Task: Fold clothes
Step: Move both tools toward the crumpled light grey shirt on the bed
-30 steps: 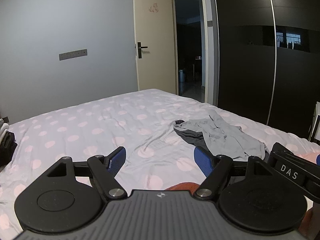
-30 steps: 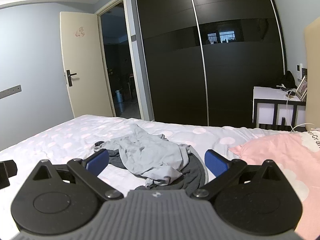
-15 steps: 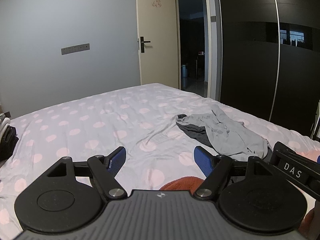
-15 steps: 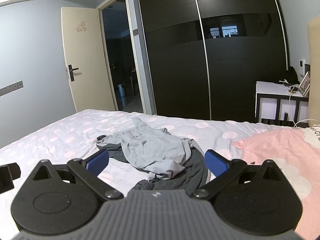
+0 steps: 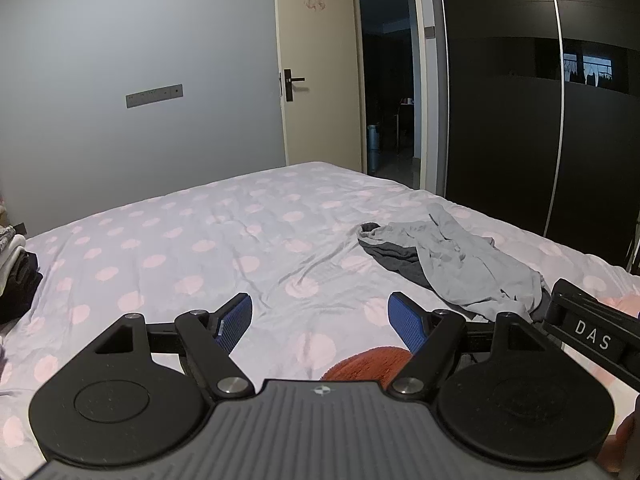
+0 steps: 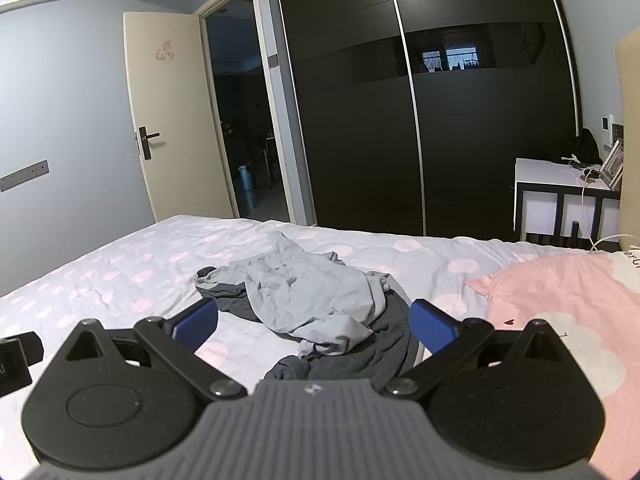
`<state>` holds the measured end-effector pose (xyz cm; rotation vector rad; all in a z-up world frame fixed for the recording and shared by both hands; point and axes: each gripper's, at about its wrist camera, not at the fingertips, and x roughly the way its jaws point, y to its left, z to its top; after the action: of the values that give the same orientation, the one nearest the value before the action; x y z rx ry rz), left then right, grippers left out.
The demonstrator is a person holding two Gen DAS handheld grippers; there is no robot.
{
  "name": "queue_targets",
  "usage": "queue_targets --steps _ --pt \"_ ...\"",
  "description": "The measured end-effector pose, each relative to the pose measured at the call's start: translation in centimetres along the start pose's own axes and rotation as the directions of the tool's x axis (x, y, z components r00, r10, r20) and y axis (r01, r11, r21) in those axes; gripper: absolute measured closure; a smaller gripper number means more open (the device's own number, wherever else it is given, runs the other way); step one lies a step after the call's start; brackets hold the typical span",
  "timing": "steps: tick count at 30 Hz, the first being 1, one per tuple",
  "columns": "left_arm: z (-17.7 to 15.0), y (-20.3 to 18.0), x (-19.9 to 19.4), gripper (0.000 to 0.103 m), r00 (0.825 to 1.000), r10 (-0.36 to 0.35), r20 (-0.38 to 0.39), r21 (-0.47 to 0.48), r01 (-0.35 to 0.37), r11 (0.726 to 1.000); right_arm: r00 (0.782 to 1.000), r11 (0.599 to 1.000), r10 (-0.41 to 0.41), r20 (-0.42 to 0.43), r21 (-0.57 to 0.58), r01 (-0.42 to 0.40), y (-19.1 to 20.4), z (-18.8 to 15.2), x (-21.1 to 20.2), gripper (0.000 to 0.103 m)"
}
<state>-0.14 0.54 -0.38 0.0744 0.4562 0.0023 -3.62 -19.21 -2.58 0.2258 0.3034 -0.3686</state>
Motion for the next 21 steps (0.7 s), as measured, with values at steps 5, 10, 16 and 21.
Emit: queue_targets --steps 5,10,16,21 --pt "-0.1 0.2 0.1 0.014 1.000 0.001 -0.003 -0.001 -0.001 1.000 1.000 1.000 0.001 -0.005 0.001 -0.001 0.0 0.0 0.1 0.000" --pt "-0.1 0.4 0.3 0.014 1.000 0.007 -0.009 -0.001 -0.007 1.000 1.000 1.000 0.003 -0.008 0.001 -0.003 0.0 -0.1 0.3 0.000" --pt "-0.3 0.8 0.9 0.014 1.000 0.010 -0.025 -0.012 -0.011 1.000 0.999 1.000 0.015 -0.040 0.006 -0.015 -0.5 -0.1 1.1 0.000" --pt "-0.5 1.0 2.0 0.014 0.998 0.000 -0.062 -0.006 0.000 1.000 0.990 0.993 0.114 -0.086 0.025 -0.112 -1.3 0.2 2.6 0.000"
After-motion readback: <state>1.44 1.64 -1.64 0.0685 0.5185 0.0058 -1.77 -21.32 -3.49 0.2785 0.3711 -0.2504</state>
